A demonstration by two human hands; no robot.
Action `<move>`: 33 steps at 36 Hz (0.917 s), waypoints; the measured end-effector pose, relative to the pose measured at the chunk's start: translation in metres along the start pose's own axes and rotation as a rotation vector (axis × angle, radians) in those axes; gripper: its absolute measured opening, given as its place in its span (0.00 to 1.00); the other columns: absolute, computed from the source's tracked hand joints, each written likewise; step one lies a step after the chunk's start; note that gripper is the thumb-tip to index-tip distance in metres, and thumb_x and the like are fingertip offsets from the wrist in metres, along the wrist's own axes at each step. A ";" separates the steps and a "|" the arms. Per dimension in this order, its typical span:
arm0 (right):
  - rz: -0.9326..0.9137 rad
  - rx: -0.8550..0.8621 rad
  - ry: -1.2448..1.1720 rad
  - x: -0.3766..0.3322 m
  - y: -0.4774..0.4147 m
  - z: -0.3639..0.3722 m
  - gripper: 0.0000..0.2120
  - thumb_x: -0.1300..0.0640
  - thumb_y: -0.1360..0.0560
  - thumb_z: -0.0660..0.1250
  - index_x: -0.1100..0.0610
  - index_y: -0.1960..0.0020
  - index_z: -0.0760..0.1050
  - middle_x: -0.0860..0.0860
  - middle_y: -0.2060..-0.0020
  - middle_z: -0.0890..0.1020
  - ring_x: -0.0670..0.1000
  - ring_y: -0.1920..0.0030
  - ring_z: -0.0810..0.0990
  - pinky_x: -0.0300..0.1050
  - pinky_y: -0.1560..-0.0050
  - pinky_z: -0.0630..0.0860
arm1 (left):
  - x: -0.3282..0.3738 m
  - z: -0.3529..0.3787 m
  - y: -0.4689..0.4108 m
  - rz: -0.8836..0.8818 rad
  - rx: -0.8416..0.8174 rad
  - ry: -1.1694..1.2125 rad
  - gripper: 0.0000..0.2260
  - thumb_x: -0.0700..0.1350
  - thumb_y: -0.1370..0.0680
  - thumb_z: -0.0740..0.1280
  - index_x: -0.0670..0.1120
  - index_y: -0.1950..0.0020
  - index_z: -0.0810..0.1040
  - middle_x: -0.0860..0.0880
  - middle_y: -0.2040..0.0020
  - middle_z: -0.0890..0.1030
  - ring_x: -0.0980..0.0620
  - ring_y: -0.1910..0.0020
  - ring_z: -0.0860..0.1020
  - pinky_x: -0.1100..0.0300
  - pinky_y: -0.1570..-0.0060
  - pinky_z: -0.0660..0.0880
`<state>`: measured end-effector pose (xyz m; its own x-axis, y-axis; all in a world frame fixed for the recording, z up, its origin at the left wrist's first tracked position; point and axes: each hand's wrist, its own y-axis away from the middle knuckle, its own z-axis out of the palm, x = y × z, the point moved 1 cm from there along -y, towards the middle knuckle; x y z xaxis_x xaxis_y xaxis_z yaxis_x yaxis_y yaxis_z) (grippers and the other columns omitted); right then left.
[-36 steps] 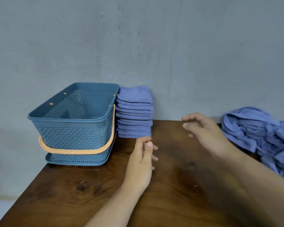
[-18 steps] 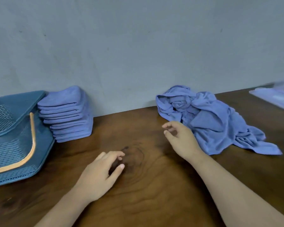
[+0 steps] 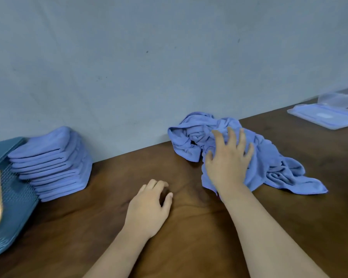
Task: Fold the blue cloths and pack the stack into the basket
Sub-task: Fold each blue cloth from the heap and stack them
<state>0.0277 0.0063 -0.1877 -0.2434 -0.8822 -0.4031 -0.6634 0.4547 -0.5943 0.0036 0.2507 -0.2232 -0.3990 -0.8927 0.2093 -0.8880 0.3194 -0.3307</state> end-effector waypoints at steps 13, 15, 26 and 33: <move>-0.057 0.013 -0.193 0.018 -0.008 0.007 0.13 0.63 0.20 0.68 0.51 0.40 0.83 0.52 0.43 0.82 0.60 0.47 0.77 0.59 0.54 0.75 | -0.009 -0.006 0.000 -0.079 0.012 0.365 0.09 0.58 0.16 0.63 0.65 0.36 0.73 0.65 0.44 0.78 0.62 0.49 0.77 0.59 0.53 0.76; -0.136 0.047 -0.282 0.006 -0.003 0.004 0.13 0.65 0.21 0.69 0.51 0.42 0.84 0.50 0.44 0.83 0.59 0.48 0.79 0.59 0.52 0.77 | -0.012 -0.008 0.001 -0.098 0.072 0.515 0.09 0.56 0.16 0.64 0.64 0.36 0.74 0.64 0.43 0.79 0.60 0.46 0.78 0.57 0.48 0.78; -0.544 -0.600 -0.707 -0.074 0.065 -0.019 0.20 0.57 0.19 0.68 0.43 0.29 0.76 0.36 0.34 0.78 0.40 0.34 0.76 0.42 0.33 0.74 | -0.009 -0.021 0.007 -0.071 0.288 1.049 0.22 0.60 0.16 0.58 0.58 0.22 0.68 0.63 0.26 0.73 0.57 0.25 0.72 0.64 0.31 0.70; -0.371 -0.408 -0.569 -0.062 0.052 -0.021 0.15 0.47 0.21 0.64 0.40 0.34 0.77 0.37 0.40 0.81 0.42 0.38 0.78 0.49 0.36 0.75 | -0.015 -0.007 -0.005 -0.205 0.086 0.964 0.16 0.59 0.11 0.53 0.65 0.27 0.75 0.65 0.31 0.79 0.63 0.29 0.74 0.50 0.25 0.70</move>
<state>-0.0068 0.0817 -0.1792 0.3705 -0.7190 -0.5880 -0.8641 -0.0346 -0.5022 0.0122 0.2654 -0.2181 -0.2885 -0.2754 0.9170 -0.9563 0.1295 -0.2620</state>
